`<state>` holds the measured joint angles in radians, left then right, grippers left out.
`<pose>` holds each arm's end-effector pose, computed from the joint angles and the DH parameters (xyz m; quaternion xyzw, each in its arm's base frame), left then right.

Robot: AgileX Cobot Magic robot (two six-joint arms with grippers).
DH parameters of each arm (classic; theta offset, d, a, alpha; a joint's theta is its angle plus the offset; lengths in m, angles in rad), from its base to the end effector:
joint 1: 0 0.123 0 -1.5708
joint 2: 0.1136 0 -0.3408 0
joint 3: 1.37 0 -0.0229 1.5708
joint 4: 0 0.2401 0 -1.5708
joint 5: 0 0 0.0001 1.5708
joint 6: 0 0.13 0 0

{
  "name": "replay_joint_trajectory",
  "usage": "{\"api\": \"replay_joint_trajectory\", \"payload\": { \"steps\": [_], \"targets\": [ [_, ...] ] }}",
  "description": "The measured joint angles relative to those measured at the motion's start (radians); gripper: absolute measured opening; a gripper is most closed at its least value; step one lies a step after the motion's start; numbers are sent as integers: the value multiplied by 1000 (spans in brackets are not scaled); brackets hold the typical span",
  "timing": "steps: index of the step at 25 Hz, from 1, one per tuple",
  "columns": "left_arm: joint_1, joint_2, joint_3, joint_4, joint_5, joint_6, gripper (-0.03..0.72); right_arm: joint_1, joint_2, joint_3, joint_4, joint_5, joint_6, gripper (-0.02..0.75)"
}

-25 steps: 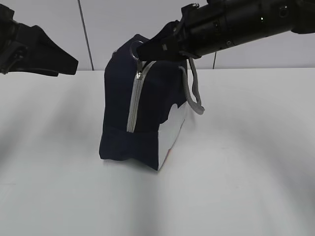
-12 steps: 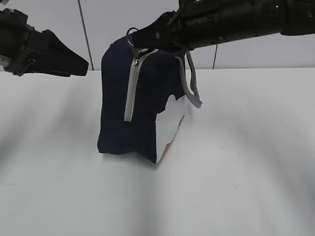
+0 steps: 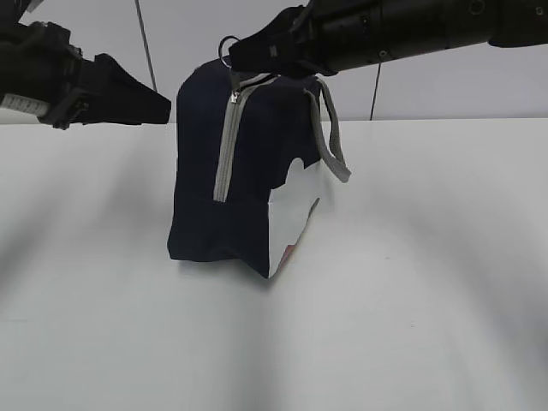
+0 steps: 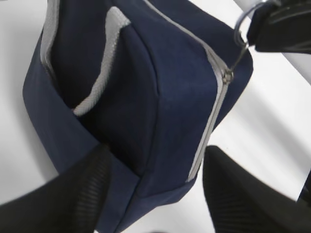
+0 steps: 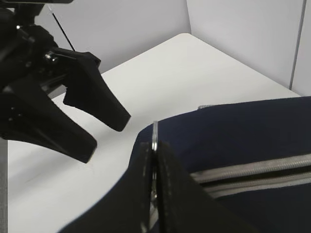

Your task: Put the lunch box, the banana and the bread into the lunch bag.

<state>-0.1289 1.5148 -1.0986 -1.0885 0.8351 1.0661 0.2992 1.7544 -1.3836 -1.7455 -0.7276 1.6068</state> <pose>0.3086 -0.1262 0.3368 0.2541 0.8406 -0.3200 0.3556 0.3818 0.2068 0.3621 -0.3757 0.7203 0.3204 0.4872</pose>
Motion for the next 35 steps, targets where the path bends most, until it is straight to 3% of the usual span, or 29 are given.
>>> {"api": "replay_joint_trajectory", "payload": {
  "steps": [6, 15, 29, 35],
  "targets": [
    [0, 39, 0, -86, -23, 98, 424, 0, 0, 0, -9, -12, 18, -16],
    [0, 40, 0, -98, -28, 130, 424, 0, 0, 0, -15, -17, 25, -16],
    [0, 127, 0, -240, 30, 258, 422, 0, 0, 0, -39, -21, 50, -16],
    [0, 127, 0, -251, 53, 264, 372, 0, 0, 0, -40, -21, 52, -16]
  ]
}}
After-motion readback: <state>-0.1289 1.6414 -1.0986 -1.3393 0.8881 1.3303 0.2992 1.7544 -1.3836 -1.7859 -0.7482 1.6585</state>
